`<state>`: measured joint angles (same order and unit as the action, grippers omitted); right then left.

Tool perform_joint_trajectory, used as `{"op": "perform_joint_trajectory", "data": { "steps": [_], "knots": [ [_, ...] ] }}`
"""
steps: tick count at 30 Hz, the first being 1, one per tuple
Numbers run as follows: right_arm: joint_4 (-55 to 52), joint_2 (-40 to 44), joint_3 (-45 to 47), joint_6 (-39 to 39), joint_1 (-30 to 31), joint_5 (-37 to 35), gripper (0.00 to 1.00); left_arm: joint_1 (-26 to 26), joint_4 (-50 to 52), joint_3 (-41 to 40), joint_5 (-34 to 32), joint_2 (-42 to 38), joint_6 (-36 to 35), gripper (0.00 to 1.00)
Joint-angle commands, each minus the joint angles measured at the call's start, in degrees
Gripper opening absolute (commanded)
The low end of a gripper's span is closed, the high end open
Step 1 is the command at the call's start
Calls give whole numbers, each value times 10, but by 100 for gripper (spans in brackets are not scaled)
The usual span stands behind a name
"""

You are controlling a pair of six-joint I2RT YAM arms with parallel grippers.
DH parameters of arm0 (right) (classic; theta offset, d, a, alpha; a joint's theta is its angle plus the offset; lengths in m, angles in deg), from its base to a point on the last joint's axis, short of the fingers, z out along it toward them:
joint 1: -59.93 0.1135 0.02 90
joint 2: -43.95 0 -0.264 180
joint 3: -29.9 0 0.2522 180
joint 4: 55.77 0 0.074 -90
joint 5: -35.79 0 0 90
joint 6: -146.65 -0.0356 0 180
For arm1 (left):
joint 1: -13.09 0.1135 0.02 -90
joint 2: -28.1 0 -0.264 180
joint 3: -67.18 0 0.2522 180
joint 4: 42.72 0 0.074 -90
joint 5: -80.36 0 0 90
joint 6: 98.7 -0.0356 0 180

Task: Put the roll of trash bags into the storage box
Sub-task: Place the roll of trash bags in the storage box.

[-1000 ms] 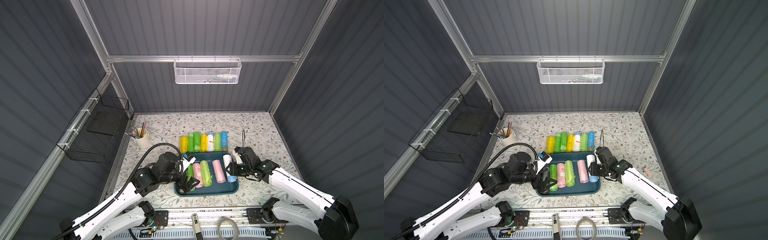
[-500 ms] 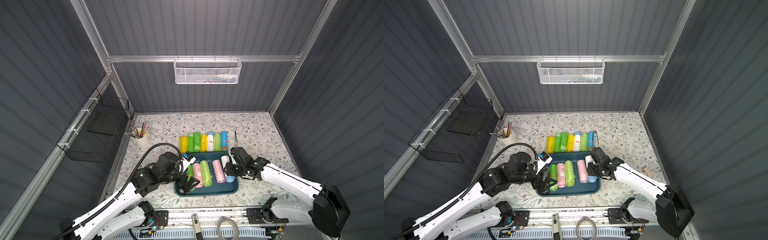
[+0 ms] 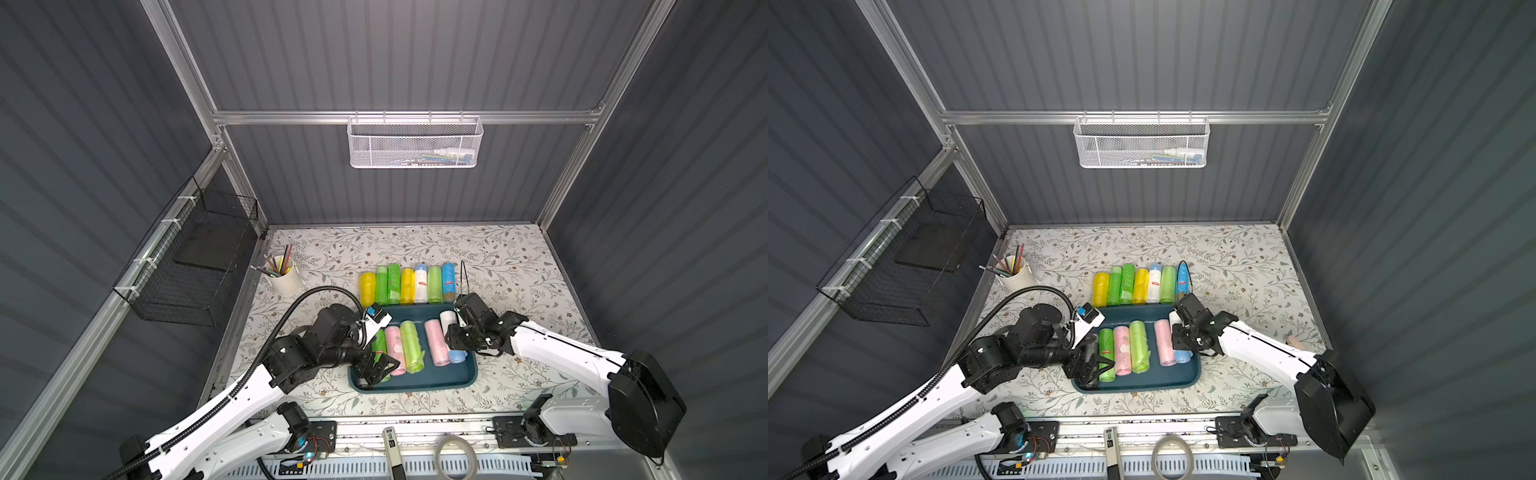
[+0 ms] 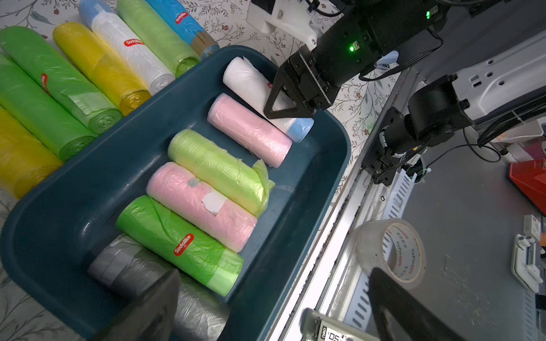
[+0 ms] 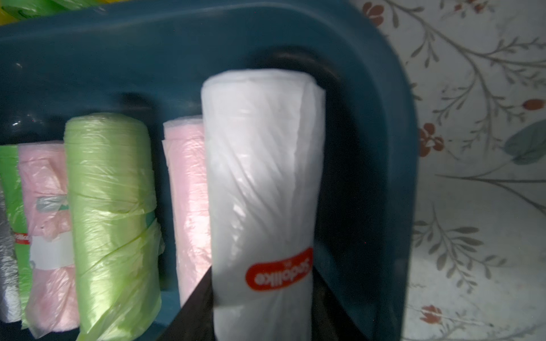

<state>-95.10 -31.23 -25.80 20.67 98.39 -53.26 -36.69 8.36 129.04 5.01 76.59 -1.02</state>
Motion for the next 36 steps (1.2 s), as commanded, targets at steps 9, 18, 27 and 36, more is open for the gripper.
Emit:
{"op": "perform_joint_trajectory", "data": {
  "steps": [9,18,27,36],
  "knots": [
    [24,-23,-13,-1,3,-2,45,3,10,-4,9,-4,-3,100],
    [45,-45,-14,-6,5,16,45,4,10,-4,9,-3,-3,100],
    [61,-58,-17,-12,13,29,45,4,10,-4,9,-3,-3,100],
    [66,-78,-20,-20,16,39,45,4,10,-4,9,-3,-3,100]
  ]
}}
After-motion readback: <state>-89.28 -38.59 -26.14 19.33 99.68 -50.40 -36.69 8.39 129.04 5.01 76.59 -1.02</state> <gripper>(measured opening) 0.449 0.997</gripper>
